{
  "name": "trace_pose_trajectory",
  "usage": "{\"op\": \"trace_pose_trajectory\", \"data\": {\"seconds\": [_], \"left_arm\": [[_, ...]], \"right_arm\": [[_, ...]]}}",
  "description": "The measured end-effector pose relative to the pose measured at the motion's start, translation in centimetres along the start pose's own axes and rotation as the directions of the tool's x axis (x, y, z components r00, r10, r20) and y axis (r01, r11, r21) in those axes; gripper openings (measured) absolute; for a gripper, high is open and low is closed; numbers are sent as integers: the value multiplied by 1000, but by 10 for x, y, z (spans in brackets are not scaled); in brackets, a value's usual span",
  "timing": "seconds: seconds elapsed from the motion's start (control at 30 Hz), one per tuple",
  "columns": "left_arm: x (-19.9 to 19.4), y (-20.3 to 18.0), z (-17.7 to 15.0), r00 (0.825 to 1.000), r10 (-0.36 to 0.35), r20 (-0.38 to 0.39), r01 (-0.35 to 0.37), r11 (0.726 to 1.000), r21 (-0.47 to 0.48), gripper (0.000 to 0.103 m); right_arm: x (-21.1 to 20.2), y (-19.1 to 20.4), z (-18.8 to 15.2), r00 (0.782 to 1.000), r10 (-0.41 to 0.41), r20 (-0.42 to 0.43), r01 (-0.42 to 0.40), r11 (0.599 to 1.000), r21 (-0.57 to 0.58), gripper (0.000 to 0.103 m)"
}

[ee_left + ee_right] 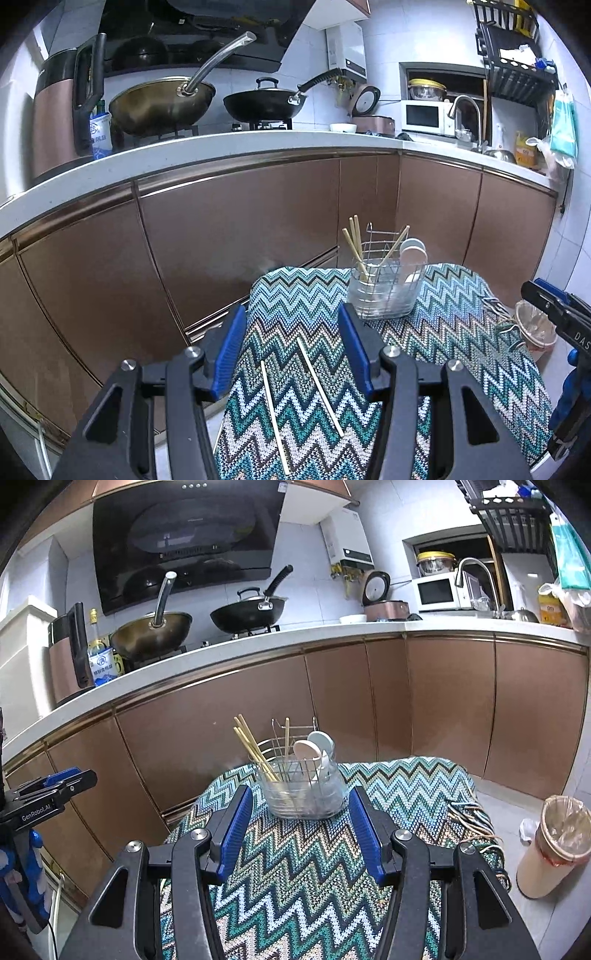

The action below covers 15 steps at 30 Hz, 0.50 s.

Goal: Organize utensils
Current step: 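Withdraw both open tools back from the utensil holder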

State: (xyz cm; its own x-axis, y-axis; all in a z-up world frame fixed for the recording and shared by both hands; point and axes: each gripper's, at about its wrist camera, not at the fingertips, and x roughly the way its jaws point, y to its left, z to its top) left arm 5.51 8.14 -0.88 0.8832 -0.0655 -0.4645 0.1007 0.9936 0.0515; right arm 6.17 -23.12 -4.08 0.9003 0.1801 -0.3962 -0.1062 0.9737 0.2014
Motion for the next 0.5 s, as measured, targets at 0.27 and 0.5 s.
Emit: {"op": "trace_pose_trajectory", "data": {"seconds": [0.27,0.5], "left_arm": [[18,2,-7,999,5,-32,-5,1000,0,50],[37,10,-15,998,2,-68,-3,1000,-11,50]], "right_arm": [[17,10,-8,999,12,-48,-12,1000,-12,54],[36,24,-17,995,25,-97,-29,999,-36,54]]}}
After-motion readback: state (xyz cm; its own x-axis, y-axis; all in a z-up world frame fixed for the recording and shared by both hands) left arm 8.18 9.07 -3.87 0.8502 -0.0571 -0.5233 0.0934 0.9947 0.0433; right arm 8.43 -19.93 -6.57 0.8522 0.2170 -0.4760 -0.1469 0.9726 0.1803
